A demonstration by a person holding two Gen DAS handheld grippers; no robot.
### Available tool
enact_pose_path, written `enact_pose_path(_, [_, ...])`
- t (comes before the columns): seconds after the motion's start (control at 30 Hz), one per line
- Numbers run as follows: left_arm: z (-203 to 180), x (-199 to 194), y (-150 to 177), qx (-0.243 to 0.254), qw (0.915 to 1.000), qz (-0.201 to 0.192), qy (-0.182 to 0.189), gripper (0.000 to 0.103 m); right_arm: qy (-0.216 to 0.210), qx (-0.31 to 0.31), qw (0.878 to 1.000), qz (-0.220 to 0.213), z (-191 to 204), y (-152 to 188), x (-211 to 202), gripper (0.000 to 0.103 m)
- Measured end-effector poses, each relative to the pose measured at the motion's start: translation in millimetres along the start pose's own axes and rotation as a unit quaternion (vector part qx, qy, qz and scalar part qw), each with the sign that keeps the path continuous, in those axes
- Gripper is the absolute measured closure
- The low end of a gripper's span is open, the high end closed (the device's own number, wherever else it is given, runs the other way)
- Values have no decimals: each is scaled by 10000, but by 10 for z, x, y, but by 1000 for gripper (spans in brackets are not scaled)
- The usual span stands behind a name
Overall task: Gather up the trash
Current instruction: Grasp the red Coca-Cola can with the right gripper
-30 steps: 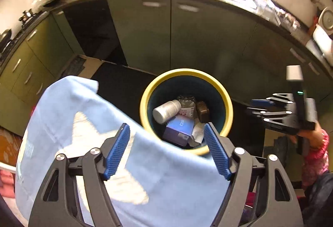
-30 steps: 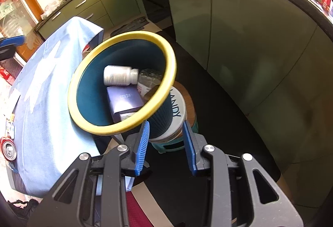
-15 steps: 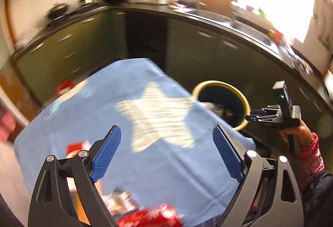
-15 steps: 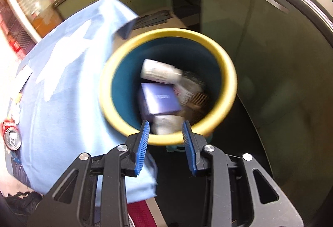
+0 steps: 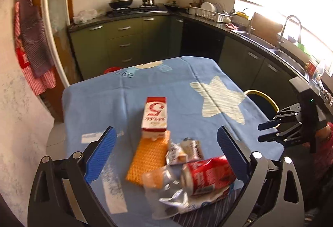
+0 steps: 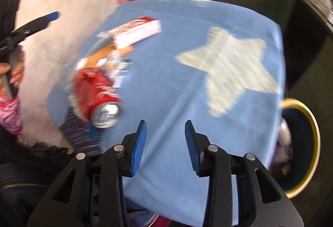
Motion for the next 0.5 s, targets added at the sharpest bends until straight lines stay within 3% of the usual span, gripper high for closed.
enact_pose_path(0.03, [50, -22, 67, -13, 10000, -14, -50, 7, -32, -200, 9998, 37, 129, -41, 19, 53])
enact_pose_path(0.1, [118, -59, 186, -89, 9999, -36, -115, 7, 93, -733, 9972, 105, 383, -123, 55, 44])
enact_pose_path(0.27, [280, -105, 437, -434, 9990, -8, -52, 7, 380, -1718, 9834, 436, 798, -309, 194, 43])
enact_pose_path(0.5, [487, -215, 699, -703, 9971, -91, -261, 7, 904, -2958, 9442, 1133, 1058, -367, 594, 38])
Point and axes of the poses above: each gripper's, at about its wrist camera, not at the fingertips, and x roughly the way its jaws point, z to its left, y to its underside, the point moved 8 cm from there along x, roughly the way its jaws point, and after that the axes turned 8 degrees about z, right-handed, at the moved point
